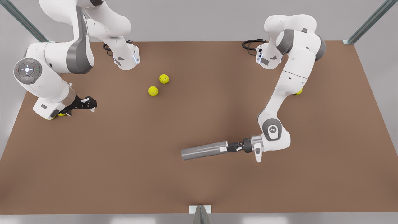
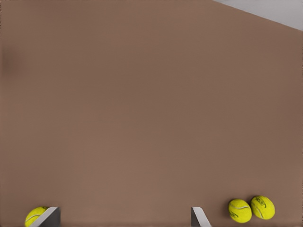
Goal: Put the tennis tube upright
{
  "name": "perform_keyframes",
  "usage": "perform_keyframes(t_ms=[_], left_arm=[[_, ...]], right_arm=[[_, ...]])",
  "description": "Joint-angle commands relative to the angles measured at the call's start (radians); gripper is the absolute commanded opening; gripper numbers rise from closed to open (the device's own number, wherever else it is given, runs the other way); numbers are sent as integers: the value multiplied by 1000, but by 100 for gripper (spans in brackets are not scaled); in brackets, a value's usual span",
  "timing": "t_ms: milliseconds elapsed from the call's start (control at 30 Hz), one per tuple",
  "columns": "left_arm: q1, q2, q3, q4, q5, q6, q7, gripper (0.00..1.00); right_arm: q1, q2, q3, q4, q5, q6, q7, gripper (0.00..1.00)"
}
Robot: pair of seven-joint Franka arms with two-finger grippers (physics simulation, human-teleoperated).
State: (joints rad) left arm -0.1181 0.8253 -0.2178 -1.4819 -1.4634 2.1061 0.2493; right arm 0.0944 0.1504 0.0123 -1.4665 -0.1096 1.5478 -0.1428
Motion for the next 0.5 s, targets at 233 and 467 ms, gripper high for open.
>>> perform_keyframes(t_ms=[233, 467], left_arm=[[11, -35, 5, 68, 278, -31, -232, 21], [14, -95, 6, 75, 457, -38, -349, 21]], right_arm=[[4, 0, 0, 0, -1, 2, 2, 100], [4, 0, 0, 0, -1, 2, 2, 100]])
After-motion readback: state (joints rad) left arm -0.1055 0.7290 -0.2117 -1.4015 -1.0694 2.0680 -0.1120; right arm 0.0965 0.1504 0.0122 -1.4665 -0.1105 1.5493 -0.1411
